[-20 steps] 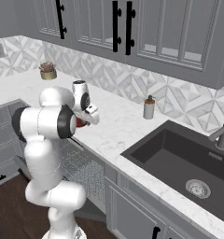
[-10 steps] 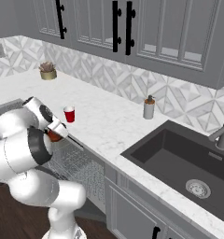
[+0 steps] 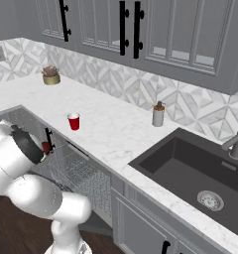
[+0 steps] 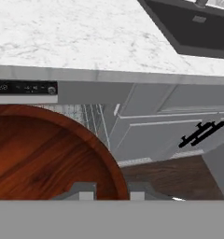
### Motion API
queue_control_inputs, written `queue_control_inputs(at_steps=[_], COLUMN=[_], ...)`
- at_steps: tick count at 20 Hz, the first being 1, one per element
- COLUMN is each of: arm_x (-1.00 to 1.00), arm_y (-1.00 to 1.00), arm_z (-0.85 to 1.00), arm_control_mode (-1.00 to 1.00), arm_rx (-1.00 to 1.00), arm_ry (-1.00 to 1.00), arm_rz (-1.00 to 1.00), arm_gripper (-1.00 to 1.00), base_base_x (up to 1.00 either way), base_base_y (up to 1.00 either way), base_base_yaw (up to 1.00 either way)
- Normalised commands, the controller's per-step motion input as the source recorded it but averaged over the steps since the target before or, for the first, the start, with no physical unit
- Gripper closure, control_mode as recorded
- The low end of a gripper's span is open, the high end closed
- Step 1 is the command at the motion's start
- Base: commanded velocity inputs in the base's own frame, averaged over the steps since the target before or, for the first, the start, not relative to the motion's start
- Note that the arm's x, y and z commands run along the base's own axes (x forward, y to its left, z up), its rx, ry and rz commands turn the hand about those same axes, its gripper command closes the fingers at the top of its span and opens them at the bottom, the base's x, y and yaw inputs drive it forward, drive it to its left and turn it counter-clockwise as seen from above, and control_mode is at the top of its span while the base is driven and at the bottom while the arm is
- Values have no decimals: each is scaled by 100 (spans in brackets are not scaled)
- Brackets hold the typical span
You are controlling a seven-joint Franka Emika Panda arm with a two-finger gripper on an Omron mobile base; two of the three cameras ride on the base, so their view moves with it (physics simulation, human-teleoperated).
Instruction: Pick up the cup and bowl from the counter, place them in the dishwasher, and close the dishwasher door.
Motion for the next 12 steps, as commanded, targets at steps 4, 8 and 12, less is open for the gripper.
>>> queue_control_inputs(at_steps=[4, 8, 12], arm_x=[27, 37, 44], arm_y=[26, 0, 4], arm_z=[-95, -89, -11], arm_control_mode=[-100, -100, -100], arm_rx=[0, -1, -2], arm_ry=[-11, -17, -12], arm_rz=[-20, -23, -19], arm_gripper=[100, 100, 100], base_base_x=[0, 0, 0], base_base_y=[0, 0, 0], base_base_yaw=[0, 0, 0])
